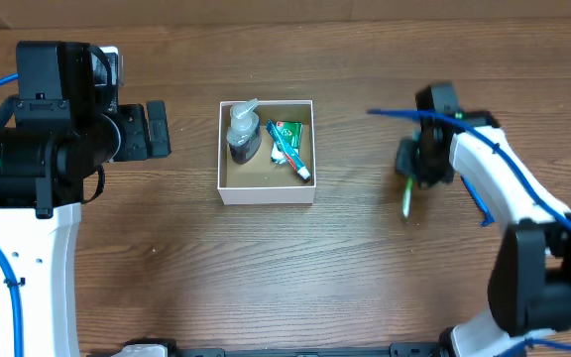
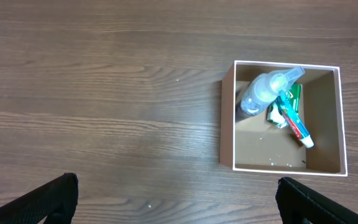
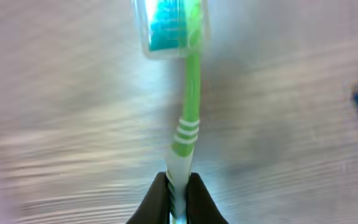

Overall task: Pack container
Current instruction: 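Place the toothbrush into the white box with the right gripper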

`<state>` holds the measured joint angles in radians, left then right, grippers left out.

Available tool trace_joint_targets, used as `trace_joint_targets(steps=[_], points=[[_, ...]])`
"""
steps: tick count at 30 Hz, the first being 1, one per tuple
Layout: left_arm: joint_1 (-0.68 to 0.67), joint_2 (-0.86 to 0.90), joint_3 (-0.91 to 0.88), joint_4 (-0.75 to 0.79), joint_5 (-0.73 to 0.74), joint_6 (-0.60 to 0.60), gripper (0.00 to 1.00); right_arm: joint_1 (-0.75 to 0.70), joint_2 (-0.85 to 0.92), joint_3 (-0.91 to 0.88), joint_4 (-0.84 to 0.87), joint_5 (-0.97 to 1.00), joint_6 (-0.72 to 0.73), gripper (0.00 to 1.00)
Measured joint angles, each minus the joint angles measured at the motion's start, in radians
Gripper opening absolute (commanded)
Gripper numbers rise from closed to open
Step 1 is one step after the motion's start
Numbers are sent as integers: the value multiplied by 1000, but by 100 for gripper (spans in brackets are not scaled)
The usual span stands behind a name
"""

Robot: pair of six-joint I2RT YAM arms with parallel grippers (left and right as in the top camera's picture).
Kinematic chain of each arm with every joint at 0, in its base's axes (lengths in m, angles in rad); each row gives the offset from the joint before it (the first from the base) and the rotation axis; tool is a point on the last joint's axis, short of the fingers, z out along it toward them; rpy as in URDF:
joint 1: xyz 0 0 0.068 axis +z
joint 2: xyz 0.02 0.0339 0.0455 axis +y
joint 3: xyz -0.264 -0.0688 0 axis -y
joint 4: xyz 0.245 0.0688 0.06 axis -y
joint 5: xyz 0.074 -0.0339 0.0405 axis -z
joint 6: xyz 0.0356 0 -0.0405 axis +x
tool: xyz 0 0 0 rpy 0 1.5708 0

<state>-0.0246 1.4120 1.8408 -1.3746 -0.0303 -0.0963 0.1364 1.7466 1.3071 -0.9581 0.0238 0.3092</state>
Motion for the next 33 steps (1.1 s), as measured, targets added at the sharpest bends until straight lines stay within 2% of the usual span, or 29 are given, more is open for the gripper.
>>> trace_joint_targets(steps=[3,5,9,12,19,20,21,24,27,29,31,33], points=[[0,0,0,2,0,0,100,105,-94,143,-2,0,0,4],[0,0,0,2,0,0,100,221,-153,227,57,-1,0,4],[0,0,0,2,0,0,100,387,-165,257,165,-11,4,5],[0,0,0,2,0,0,100,447,-95,257,190,-13,22,5],[0,0,0,-2,0,0,100,461,169,254,212,-36,53,9],[0,0,0,-2,0,0,100,461,191,254,214,-40,54,28],[0,0,0,-2,0,0,100,461,203,254,213,-42,56,55],[0,0,0,-2,0,0,100,461,207,254,211,-43,53,77],[0,0,0,-3,0,0,100,458,177,256,167,-34,38,88],[0,0,0,-3,0,0,100,449,123,269,123,-10,32,91],[0,0,0,-5,0,0,100,409,6,304,57,51,29,98],[0,0,0,-6,0,0,100,330,-130,347,4,109,27,100]])
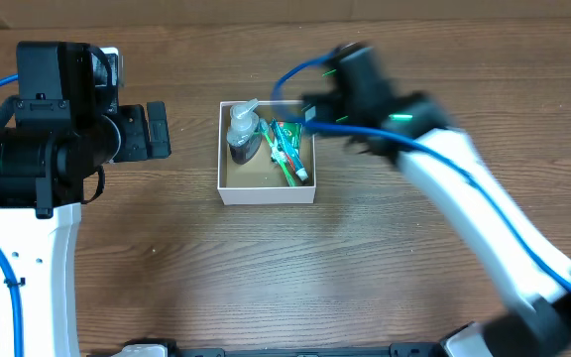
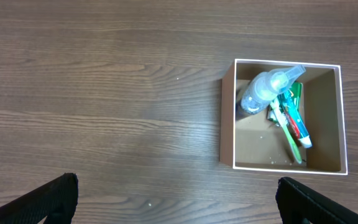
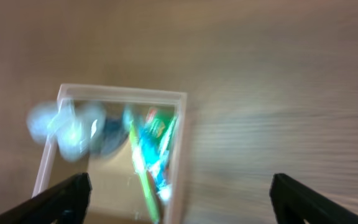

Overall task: Pack container
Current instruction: 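Place the toothbrush into the white box with the right gripper, then move the right gripper to the blue razor and grasp it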

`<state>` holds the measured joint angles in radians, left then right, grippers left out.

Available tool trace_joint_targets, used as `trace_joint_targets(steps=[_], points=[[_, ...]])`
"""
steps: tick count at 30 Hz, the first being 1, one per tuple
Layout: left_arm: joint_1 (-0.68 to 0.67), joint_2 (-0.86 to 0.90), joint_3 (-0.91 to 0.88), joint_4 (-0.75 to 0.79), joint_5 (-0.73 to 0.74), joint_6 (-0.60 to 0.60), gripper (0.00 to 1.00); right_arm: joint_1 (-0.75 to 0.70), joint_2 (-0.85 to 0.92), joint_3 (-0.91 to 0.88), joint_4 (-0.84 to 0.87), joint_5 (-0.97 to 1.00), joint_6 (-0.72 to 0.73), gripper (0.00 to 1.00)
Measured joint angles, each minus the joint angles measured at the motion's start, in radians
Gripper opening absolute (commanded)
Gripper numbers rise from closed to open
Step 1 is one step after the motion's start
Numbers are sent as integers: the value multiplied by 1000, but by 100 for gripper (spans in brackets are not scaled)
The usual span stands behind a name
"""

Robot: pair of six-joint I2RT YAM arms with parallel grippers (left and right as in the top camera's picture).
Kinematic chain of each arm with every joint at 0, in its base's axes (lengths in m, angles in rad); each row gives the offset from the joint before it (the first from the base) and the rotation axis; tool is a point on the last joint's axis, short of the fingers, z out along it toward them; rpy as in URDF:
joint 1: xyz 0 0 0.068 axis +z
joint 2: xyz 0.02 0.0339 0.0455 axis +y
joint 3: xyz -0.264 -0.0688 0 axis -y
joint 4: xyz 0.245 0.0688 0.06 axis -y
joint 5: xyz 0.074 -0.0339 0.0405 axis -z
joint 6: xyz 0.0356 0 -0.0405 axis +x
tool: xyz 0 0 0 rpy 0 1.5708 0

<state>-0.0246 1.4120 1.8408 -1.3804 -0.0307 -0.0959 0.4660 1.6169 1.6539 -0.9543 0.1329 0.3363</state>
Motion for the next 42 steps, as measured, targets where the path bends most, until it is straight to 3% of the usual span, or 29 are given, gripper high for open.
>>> trace_joint_targets(steps=[5,9,13,18,33,37,38,42], points=[[0,0,0,0,0,0,100,-380,-197,39,-225,58,-22,100],[0,0,0,7,0,0,100,-628,-104,-46,-329,-32,-138,100],[0,0,0,11,0,0,100,-749,34,-216,-251,-79,-196,100],[0,0,0,11,0,0,100,-827,166,-321,-159,-101,-240,100],[0,0,0,15,0,0,100,-831,364,-377,-91,-111,-284,99],[0,0,0,14,0,0,100,-830,338,-417,-45,-114,-287,82],[0,0,0,14,0,0,100,-831,336,-419,-42,-114,-282,66],[0,0,0,14,0,0,100,-832,335,-421,-35,-114,-274,30]])
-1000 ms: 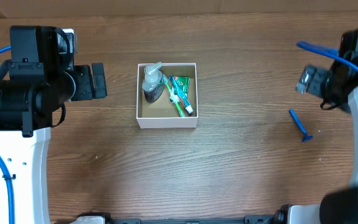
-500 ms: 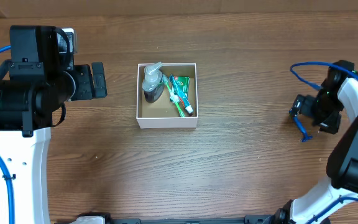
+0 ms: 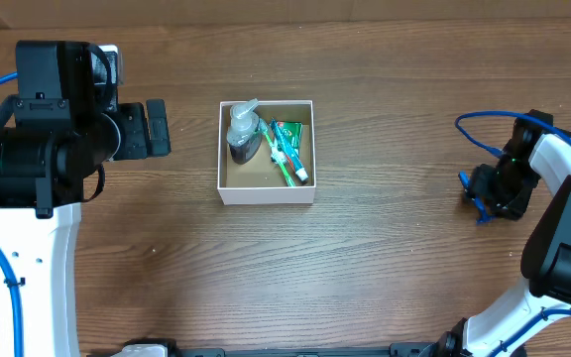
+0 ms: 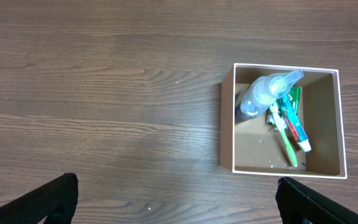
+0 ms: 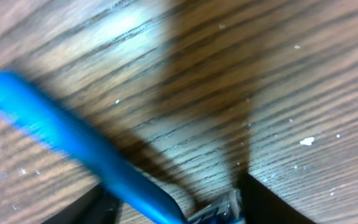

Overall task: Pack container
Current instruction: 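Move the right gripper to the blue razor and grasp it, then carry the blue razor into the white box and release it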

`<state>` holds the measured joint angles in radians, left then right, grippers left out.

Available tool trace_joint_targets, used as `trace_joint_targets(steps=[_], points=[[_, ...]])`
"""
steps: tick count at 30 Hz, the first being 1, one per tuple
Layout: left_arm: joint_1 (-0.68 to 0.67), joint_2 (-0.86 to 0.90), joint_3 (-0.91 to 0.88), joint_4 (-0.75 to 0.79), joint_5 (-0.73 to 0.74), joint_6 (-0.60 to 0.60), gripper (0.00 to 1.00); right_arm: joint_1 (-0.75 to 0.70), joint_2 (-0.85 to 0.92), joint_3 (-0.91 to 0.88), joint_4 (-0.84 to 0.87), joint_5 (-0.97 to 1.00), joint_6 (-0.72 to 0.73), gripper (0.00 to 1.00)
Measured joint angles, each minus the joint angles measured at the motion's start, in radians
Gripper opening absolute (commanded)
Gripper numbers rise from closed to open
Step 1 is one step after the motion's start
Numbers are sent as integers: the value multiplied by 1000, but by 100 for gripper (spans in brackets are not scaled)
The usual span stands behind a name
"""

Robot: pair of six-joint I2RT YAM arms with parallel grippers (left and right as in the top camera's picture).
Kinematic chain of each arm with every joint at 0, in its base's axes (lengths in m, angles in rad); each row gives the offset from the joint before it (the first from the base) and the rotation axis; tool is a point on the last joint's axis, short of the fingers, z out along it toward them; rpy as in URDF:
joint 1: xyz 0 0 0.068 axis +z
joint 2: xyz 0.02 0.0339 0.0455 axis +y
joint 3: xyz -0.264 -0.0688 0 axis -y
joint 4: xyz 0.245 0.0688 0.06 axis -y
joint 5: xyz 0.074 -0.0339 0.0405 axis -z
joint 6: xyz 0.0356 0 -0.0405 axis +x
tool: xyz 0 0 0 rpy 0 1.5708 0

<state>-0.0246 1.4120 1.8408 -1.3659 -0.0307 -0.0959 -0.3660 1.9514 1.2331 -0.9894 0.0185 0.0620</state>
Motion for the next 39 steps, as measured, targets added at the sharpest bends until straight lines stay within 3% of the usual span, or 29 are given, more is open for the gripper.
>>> trace_joint_targets(steps=[6,12,18,23,28,32,37,39], points=[[0,0,0,0,0,0,100,-1,0,0,4,4,18,4],[0,0,0,0,0,0,100,0,9,25,-53,-30,46,4],[0,0,0,0,0,0,100,59,14,261,-278,-102,84,4],[0,0,0,0,0,0,100,293,-140,443,-312,-125,92,4],[0,0,0,0,0,0,100,664,-284,514,-137,-145,132,4],[0,0,0,-5,0,0,100,895,-247,509,6,-146,230,4],[0,0,0,-12,0,0,100,995,-85,496,31,-119,340,4],[0,0,0,-12,0,0,100,1000,-23,489,25,-114,361,15]])
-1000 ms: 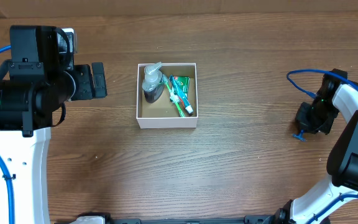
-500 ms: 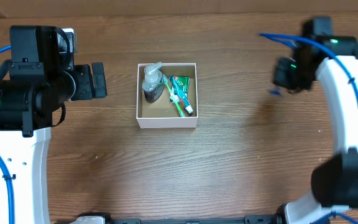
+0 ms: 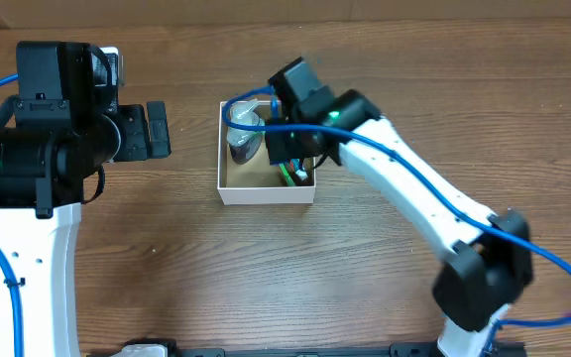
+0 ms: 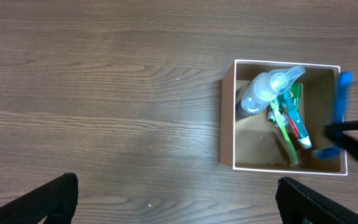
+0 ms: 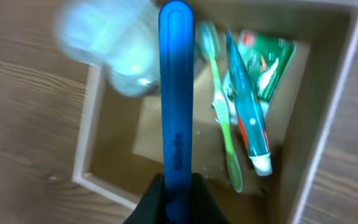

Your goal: Pack container

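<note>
A white-rimmed cardboard box (image 3: 266, 195) stands at the table's middle. In it lie a clear spray bottle (image 5: 114, 50), a green toothbrush (image 5: 222, 124) and a toothpaste tube (image 5: 247, 112). My right gripper (image 5: 169, 202) is shut on the handle of a blue razor (image 5: 176, 93), held over the box's right half (image 4: 339, 99). In the overhead view the right gripper (image 3: 290, 149) covers the box's right side. My left gripper (image 4: 176, 190) is open with nothing in it, hovering over bare table left of the box (image 4: 227, 124).
The left arm's black body (image 3: 57, 129) rises at the table's left side. The right arm (image 3: 434, 208) stretches diagonally from the front right to the box. Brown wood table (image 3: 167, 268) surrounds the box.
My right gripper was at the far right of the table beside the blue razor lying there. Now it is shut on the razor over the box. The left arm has not moved.
My right gripper first held the green toothbrush to the right of the box. Then the toothbrush lay in the box with the gripper open above it. After that the gripper was at the razor on the far right, and now it holds the razor over the box.
</note>
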`<state>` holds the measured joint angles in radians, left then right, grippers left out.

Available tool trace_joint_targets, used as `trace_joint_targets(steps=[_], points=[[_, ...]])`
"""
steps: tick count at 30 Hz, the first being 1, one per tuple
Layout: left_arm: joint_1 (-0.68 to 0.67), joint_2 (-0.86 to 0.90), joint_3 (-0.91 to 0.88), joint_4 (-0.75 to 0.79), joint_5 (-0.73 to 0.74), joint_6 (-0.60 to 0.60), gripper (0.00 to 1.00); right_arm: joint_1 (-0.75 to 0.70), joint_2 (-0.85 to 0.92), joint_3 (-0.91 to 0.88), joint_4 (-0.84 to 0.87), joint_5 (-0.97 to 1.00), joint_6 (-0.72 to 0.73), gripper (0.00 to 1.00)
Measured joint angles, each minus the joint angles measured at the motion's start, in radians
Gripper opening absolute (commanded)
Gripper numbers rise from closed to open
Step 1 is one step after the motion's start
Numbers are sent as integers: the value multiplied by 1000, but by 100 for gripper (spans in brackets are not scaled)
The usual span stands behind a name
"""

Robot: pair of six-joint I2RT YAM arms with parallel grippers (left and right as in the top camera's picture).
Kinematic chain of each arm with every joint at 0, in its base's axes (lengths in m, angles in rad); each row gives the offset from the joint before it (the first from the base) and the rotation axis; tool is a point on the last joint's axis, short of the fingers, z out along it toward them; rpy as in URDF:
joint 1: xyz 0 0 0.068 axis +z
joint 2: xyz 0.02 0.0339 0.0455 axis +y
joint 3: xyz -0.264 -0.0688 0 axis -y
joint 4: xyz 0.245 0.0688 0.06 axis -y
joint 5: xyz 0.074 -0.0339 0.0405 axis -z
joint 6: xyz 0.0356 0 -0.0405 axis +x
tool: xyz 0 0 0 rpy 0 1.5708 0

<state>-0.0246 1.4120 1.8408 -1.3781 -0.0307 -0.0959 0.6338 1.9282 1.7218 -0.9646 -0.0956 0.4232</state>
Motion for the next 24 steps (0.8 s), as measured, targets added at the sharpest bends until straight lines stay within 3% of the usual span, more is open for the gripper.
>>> trace_joint_targets(steps=[2,6,12,13,14,19,24], points=[[0,0,0,0,0,0,100,0,34,-2,-14,6,5,18],[0,0,0,-1,0,0,100,-5,52,-10,-16,10,18,56],[0,0,0,-3,0,0,100,-64,45,26,-98,40,19,62],[0,0,0,-2,0,0,100,-82,34,37,-108,58,19,69],[0,0,0,2,0,0,100,-109,8,52,-122,103,17,96],[0,4,0,91,0,0,100,-297,-197,103,-116,201,-20,100],[0,100,-3,206,9,22,100,-473,-225,119,-69,244,-126,100]])
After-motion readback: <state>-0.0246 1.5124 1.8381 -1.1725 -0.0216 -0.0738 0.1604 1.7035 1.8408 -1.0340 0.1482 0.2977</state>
